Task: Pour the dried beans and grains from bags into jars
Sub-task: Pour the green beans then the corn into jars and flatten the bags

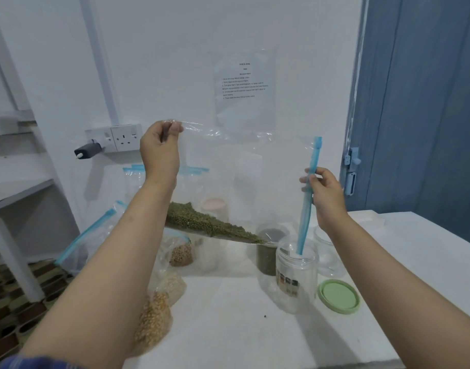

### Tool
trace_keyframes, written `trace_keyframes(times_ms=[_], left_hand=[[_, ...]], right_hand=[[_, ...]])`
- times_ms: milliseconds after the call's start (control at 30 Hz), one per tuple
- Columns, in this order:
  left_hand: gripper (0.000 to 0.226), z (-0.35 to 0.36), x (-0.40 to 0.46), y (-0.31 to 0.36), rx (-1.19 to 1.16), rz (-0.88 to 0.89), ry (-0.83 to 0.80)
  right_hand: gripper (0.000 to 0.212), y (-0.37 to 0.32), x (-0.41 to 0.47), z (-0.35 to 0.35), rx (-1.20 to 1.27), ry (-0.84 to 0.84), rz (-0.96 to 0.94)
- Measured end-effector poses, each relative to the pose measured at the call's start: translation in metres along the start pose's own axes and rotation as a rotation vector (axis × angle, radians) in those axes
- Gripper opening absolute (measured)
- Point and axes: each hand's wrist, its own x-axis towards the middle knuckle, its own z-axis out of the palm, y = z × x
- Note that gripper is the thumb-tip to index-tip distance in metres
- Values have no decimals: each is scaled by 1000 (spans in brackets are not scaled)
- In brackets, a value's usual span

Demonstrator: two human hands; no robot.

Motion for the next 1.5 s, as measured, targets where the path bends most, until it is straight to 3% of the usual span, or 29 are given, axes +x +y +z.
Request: trace_keyframes(times_ms=[1067,1500], left_hand=[[12,11,13,24,6,62,-96],[15,18,11,23,41,75,-104]], right_hand=[[25,3,0,4,245,3,-30],[23,11,5,-1,149,-5,-10]])
